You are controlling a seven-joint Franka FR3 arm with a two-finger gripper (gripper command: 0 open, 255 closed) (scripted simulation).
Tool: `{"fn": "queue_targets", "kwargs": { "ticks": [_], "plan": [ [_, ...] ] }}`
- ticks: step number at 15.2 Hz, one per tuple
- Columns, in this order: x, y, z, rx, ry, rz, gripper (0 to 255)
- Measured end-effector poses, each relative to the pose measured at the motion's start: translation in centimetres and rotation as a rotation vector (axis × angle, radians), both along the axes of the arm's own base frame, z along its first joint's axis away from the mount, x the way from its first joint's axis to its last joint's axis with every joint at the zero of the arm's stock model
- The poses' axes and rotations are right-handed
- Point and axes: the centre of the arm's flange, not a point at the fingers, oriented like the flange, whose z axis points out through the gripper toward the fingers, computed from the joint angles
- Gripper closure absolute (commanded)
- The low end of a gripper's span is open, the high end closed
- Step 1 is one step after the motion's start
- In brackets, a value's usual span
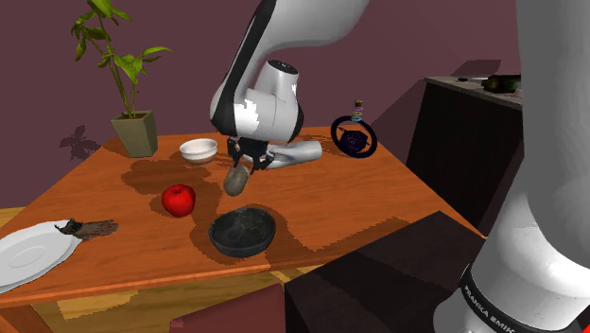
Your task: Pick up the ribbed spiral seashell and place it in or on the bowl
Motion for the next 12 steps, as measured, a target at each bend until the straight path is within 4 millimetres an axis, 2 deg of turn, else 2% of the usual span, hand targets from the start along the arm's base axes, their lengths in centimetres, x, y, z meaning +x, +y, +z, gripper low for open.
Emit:
{"fn": "queue_targets", "kwargs": {
  "ticks": [10, 12],
  "plan": [
    [0.0, 0.1, 5.0, 0.0, 0.0, 0.0, 255],
    [-1.5, 0.2, 5.6, -0.001, 0.0, 0.0, 255]
  ]
}}
